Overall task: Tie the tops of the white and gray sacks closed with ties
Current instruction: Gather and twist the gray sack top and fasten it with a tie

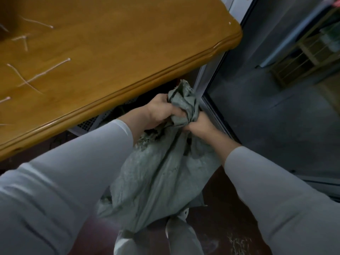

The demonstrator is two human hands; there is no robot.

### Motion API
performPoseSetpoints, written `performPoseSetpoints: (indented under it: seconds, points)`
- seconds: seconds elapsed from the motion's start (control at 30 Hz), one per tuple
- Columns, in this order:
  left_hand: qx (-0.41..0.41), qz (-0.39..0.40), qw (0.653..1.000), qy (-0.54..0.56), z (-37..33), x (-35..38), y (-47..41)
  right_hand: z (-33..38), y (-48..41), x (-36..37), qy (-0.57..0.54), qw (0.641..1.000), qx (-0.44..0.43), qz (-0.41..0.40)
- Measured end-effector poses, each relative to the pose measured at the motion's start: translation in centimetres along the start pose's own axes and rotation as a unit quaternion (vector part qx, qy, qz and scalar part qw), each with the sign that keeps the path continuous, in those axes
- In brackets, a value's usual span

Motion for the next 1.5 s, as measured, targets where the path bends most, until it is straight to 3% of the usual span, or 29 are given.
performPoseSetpoints:
  seconds: [0.07,0.13,0.17,0.23,0.3,0.4,0.5,0.57,0.63,0.7,0.77,0.83,0.93,1.0,1.1,1.17,1.23,1.27,1.3,1.33,1.37,1.43,1.47,1.5]
  points:
    - [0.051,-0.081,0.995,0.040,-0.4,-1.8,0.3,-1.5,0.3,-1.0,-0.059,0.995,0.064,-0.056]
    - [0.202,-0.195,0.957,-0.070,-2.1,-3.8,2.1,-2.7,0.7,-1.4,-0.107,0.984,0.119,-0.076]
    - [0.278,-0.199,0.927,-0.153,-2.7,-3.4,3.5,-3.0,0.8,-1.3,-0.120,0.981,0.132,-0.078]
    - [0.369,-0.128,0.860,-0.328,-2.1,-0.6,5.1,-3.2,0.9,-1.3,-0.148,0.975,0.141,-0.088]
    - [0.333,-0.067,0.814,-0.471,0.5,0.9,4.1,-3.6,1.1,-1.3,-0.178,0.967,0.156,-0.095]
    - [0.132,-0.121,0.847,-0.500,3.9,-2.0,1.6,-4.8,1.4,-1.2,-0.205,0.958,0.185,-0.079]
    - [0.159,-0.196,0.826,-0.504,3.3,-3.6,1.8,-5.8,1.4,-0.8,-0.232,0.949,0.200,-0.077]
    - [0.173,-0.174,0.802,-0.545,3.3,-3.0,1.4,-5.8,1.5,-0.6,-0.243,0.946,0.201,-0.078]
    - [0.163,-0.132,0.811,-0.546,3.8,-2.6,0.8,-5.8,1.5,-0.7,-0.249,0.945,0.197,-0.080]
    - [0.183,-0.128,0.860,-0.459,3.5,-2.8,0.7,-6.1,1.5,-0.9,-0.251,0.944,0.194,-0.087]
    - [0.194,-0.204,0.915,-0.290,2.2,-4.6,1.3,-6.6,1.5,-1.2,-0.260,0.940,0.200,-0.095]
    - [0.181,-0.284,0.928,-0.159,1.0,-6.7,1.9,-7.1,1.7,-1.3,-0.267,0.936,0.205,-0.102]
    - [0.170,-0.334,0.919,-0.123,-0.3,-8.0,2.1,-7.4,1.7,-1.3,-0.267,0.936,0.201,-0.110]
    - [0.162,-0.300,0.930,-0.136,-0.1,-7.6,1.4,-7.5,1.7,-1.2,-0.265,0.936,0.202,-0.113]
    - [0.164,-0.152,0.955,-0.197,1.0,-5.5,0.5,-7.7,1.7,-1.0,-0.279,0.929,0.215,-0.115]
    - [0.157,-0.041,0.927,-0.338,2.0,-3.9,0.3,-7.8,1.9,-1.0,-0.304,0.916,0.232,-0.120]
    - [0.141,0.018,0.809,-0.570,2.8,-3.0,0.5,-7.9,1.8,-1.0,-0.315,0.910,0.242,-0.124]
    - [0.159,0.012,0.756,-0.635,2.9,-3.0,0.7,-8.0,1.8,-0.9,-0.316,0.908,0.245,-0.125]
    - [0.173,-0.017,0.735,-0.656,2.6,-3.4,0.8,-8.0,1.8,-0.8,-0.316,0.907,0.248,-0.125]
    - [0.182,-0.066,0.750,-0.633,1.9,-4.1,0.6,-8.0,1.8,-0.7,-0.314,0.908,0.248,-0.124]
    - [0.167,-0.135,0.786,-0.579,1.1,-5.5,0.4,-8.0,1.7,-0.6,-0.313,0.909,0.245,-0.122]
    - [0.076,-0.241,0.845,-0.472,0.9,-7.2,0.8,-7.8,1.9,-0.7,-0.314,0.909,0.243,-0.124]
    - [0.060,-0.249,0.839,-0.480,1.0,-6.3,1.1,-7.7,1.9,-0.7,-0.312,0.910,0.243,-0.127]
    - [0.116,-0.227,0.813,-0.523,0.4,-4.2,1.7,-7.6,1.9,-0.8,-0.315,0.909,0.239,-0.128]
Point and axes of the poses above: each hand's wrist, its own y-axis away from the middle knuckle, its own x-axis out of the palm, z = x × y, the point moved 8 cm from there along -y, towards the middle knuckle, and after that the axes turned 12 degrees about y, right-handed, at the moved point
